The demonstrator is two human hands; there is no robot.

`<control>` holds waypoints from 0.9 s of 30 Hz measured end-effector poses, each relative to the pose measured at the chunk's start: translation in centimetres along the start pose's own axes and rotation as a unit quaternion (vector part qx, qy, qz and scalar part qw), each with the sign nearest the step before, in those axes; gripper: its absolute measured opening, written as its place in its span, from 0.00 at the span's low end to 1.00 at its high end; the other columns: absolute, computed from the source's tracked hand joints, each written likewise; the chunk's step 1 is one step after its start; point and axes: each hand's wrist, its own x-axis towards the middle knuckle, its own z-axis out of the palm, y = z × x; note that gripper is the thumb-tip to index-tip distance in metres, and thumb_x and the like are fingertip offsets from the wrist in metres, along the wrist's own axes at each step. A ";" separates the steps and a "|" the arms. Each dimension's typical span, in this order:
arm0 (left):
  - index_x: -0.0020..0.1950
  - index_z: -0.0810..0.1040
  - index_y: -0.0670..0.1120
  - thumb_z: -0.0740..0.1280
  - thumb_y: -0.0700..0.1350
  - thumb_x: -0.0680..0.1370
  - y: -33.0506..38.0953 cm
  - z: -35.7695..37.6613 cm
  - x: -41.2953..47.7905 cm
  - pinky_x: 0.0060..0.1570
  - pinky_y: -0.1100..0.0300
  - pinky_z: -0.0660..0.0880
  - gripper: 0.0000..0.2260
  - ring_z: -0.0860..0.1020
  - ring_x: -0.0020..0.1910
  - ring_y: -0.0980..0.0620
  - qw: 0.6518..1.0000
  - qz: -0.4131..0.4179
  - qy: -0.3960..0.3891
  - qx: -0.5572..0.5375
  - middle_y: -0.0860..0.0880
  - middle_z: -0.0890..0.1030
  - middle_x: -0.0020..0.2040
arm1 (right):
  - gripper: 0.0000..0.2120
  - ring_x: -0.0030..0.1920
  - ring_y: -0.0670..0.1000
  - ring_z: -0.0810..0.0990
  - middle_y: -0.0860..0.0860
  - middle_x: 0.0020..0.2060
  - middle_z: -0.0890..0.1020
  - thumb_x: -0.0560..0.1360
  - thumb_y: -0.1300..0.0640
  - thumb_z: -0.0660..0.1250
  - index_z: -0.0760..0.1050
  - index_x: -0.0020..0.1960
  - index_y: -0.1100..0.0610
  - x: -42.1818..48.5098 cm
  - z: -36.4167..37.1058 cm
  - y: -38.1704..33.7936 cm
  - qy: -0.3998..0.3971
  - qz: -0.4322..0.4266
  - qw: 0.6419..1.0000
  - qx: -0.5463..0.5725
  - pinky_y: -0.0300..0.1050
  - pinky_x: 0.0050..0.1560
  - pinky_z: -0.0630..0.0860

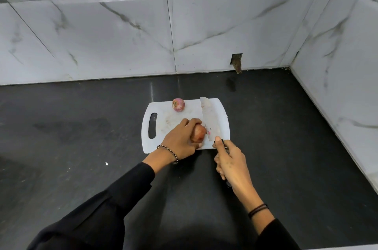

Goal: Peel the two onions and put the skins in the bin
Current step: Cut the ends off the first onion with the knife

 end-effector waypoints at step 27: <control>0.68 0.70 0.51 0.76 0.51 0.71 0.0 -0.6 2.1 0.56 0.54 0.77 0.28 0.76 0.55 0.48 0.999 0.010 0.030 -0.028 0.48 0.76 0.60 | 0.11 0.33 0.46 0.73 0.48 0.38 0.74 0.86 0.45 0.51 0.65 0.58 0.51 -1.2 -0.1 -2.2 -0.025 -0.096 0.960 -0.263 0.38 0.29 0.64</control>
